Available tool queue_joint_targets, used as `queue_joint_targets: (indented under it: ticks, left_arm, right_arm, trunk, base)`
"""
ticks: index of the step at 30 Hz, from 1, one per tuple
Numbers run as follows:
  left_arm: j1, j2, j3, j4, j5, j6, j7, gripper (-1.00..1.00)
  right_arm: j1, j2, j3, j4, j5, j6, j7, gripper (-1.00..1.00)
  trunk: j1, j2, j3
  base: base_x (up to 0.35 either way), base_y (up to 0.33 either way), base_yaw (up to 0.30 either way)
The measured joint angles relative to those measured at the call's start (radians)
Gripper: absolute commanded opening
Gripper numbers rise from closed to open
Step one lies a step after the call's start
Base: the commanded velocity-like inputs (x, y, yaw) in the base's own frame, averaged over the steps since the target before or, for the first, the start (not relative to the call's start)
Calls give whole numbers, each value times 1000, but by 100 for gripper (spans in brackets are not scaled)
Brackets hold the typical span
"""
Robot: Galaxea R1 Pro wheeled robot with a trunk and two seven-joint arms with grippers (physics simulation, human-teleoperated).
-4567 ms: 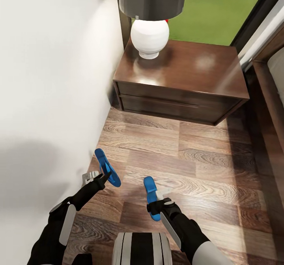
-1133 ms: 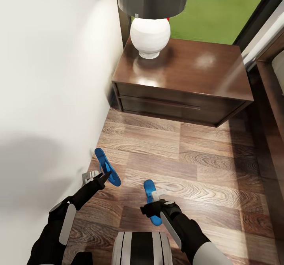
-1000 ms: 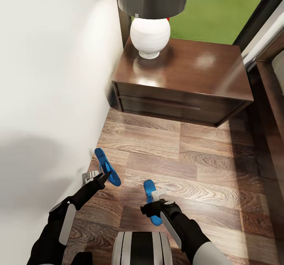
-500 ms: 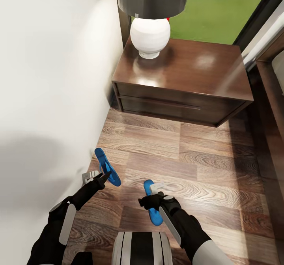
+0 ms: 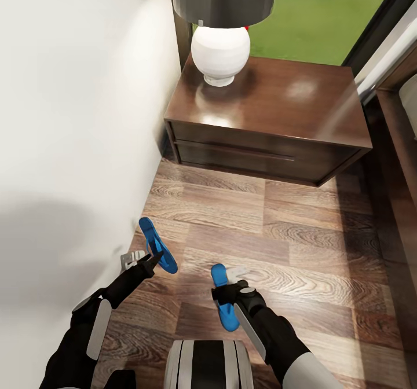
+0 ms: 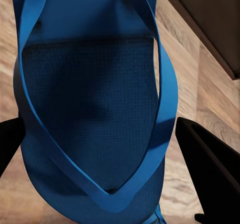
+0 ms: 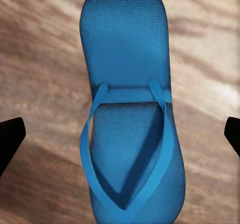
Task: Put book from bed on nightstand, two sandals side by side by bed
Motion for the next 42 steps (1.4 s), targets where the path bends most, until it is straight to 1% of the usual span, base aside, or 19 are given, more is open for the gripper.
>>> queue_joint_targets:
  ticks: [7,14,42]
  left_arm:
    - [0,0,0,1,0,0,0,-100]
    - [0,0,0,1,0,0,1,-100]
    - [0,0,-2,1,0,-1,1,-100]
  right_arm:
    - [0,0,-1,0,-1,0,-2,100]
    - [0,0,-1,0,-2,0,-2,100]
    - [0,-1,-3,5,8,5,-4,100]
  trunk:
    - [0,0,0]
    - [0,0,0]
    - [0,0,0]
  base:
    - [0,9,0]
    - [0,109,0]
    - [0,2,0]
